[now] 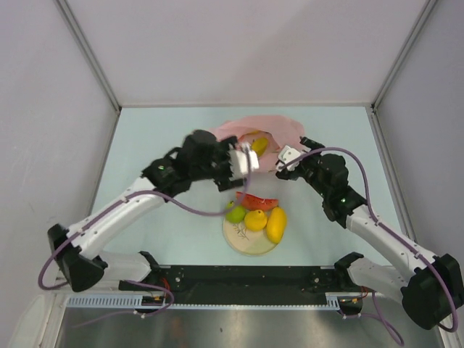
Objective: Take the fake fruits out of the plastic bag
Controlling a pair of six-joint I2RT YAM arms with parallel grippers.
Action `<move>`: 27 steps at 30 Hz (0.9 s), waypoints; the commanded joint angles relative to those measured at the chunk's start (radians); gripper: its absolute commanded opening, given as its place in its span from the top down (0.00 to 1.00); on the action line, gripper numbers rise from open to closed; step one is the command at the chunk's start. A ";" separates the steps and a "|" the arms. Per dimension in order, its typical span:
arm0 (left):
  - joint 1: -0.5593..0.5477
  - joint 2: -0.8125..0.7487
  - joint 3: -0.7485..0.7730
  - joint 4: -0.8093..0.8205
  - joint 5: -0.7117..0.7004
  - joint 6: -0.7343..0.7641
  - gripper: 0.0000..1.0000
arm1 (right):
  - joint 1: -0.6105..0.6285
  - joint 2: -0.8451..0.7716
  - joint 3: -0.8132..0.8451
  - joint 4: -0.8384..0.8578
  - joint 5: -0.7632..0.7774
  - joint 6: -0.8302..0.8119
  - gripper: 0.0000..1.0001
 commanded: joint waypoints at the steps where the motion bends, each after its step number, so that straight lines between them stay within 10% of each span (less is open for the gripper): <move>1: 0.249 -0.062 0.072 0.009 -0.121 -0.337 0.16 | 0.019 0.009 0.159 -0.032 -0.070 0.188 0.12; 9: 0.440 0.006 0.031 -0.027 -0.127 -0.549 0.18 | 0.060 0.209 0.331 -0.036 -0.015 0.267 0.22; 18: 0.566 0.182 0.109 -0.105 0.178 -0.724 0.25 | 0.098 0.382 0.405 -0.033 -0.070 0.233 0.33; 27: 0.566 0.250 0.163 -0.015 0.233 -0.733 1.00 | 0.092 0.646 0.566 -0.024 -0.038 0.242 0.41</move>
